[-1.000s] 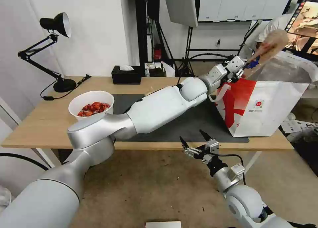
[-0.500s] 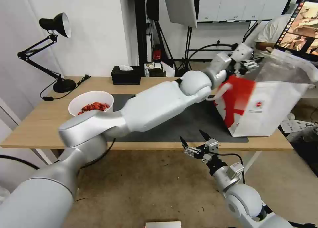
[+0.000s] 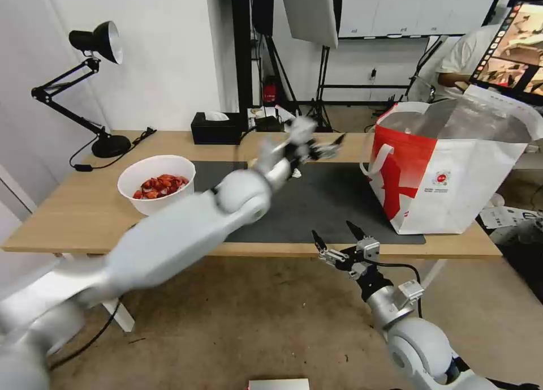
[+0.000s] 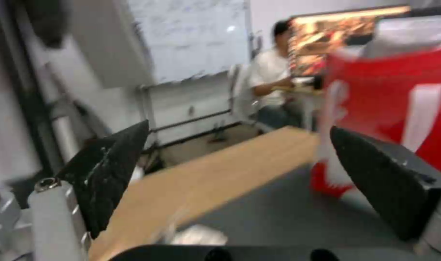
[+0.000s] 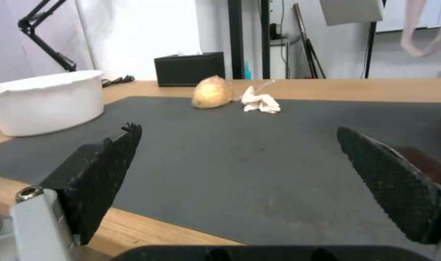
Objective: Pick up the trash from the table and place it into the takeout bag.
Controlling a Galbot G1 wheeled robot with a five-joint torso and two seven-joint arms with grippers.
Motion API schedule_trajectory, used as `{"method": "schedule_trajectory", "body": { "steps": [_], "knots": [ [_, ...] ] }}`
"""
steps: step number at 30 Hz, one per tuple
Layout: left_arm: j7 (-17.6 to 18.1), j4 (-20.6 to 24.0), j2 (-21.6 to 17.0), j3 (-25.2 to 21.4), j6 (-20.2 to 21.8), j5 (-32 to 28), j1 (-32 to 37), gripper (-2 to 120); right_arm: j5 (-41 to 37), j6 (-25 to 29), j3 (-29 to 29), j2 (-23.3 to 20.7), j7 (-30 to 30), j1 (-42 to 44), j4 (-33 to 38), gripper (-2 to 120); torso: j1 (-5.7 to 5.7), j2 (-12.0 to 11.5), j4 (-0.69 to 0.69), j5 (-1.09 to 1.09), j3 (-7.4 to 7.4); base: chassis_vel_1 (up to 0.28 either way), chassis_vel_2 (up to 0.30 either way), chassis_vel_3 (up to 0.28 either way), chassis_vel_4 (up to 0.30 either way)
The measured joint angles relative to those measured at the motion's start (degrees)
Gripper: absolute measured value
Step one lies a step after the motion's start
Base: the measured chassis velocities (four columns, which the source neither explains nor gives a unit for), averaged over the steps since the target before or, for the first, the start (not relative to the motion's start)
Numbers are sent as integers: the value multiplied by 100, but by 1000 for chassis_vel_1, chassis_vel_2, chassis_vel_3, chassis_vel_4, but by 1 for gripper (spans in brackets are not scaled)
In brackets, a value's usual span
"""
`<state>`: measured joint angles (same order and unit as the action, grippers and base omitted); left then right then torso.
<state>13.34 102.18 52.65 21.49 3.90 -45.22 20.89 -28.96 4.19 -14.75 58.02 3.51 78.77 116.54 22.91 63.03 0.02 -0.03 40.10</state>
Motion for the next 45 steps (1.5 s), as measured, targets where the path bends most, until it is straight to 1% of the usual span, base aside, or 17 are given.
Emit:
{"method": "schedule_trajectory", "body": {
  "steps": [1,2,6,7,8,10,11,13,14,17,18,20,22,23,26,31,45],
  "knots": [
    [-19,208,-194,-339,-1,80,438,100,-1,0,5,-1,11,-7,1,100,0,0,0,-1,0,0,0,0,0],
    [-19,208,-194,-339,-1,80,438,100,-1,0,5,-1,11,-7,1,100,0,0,0,-1,0,0,0,0,0],
    [-220,626,-659,-1427,-102,434,1898,100,-1,-16,55,-14,78,-67,16,100,0,0,-4,2,0,0,0,0,0],
    [-220,626,-659,-1427,-102,434,1898,100,-1,-16,55,-14,78,-67,16,100,0,0,-4,2,0,0,0,0,0],
    [-256,778,-750,-1867,-120,530,2407,100,-3,-34,107,-31,94,-129,12,100,0,0,-4,2,0,0,0,0,0],
    [-169,953,-771,-2429,-166,683,3122,100,5,-53,107,-43,146,-131,36,100,0,0,5,4,-1,0,0,0,0],
    [-169,953,-771,-2429,-166,683,3122,100,5,-53,107,-43,146,-131,36,100,0,0,5,4,-1,0,0,0,0],
    [-112,1101,-663,-2762,-179,861,3637,100,55,-54,19,-34,205,-7,114,100,-1,1,-3,0,-1,0,0,0,0],
    [-112,1101,-663,-2762,-179,861,3637,100,55,-54,19,-34,205,-7,114,100,-1,1,-3,0,-1,0,0,0,0],
    [15,1389,-322,-3342,-160,1260,4545,100,284,-52,-91,-31,306,175,241,100,-1,1,-4,4,0,0,0,0,0],
    [15,1389,-322,-3342,-160,1260,4545,100,284,-52,-91,-31,306,175,241,100,-1,1,-4,4,0,0,0,0,0],
    [3,1495,-36,-3760,-151,1548,5188,100,513,-70,-165,-37,428,308,311,100,-1,0,-3,4,-1,0,0,0,0],
    [-216,1526,317,-4193,-272,1908,5861,100,791,-106,-303,-37,539,519,389,100,-1,0,0,2,0,0,0,0,0],
    [-216,1526,317,-4193,-272,1908,5861,100,791,-106,-303,-37,539,519,389,100,-1,0,0,2,0,0,0,0,0],
    [-500,1527,680,-4604,-563,2343,6447,100,1002,-124,-483,43,653,856,462,100,-1,1,-2,3,0,0,0,0,0],
    [-644,1536,873,-4801,-714,2571,6747,100,1118,-86,-556,207,724,1101,469,100,-1,1,-2,4,0,0,0,0,0],
    [-669,1438,968,-4768,-828,2698,6798,100,1312,-34,-453,473,747,1304,377,100,0,0,-2,4,1,0,0,0,0]
  ]
}}
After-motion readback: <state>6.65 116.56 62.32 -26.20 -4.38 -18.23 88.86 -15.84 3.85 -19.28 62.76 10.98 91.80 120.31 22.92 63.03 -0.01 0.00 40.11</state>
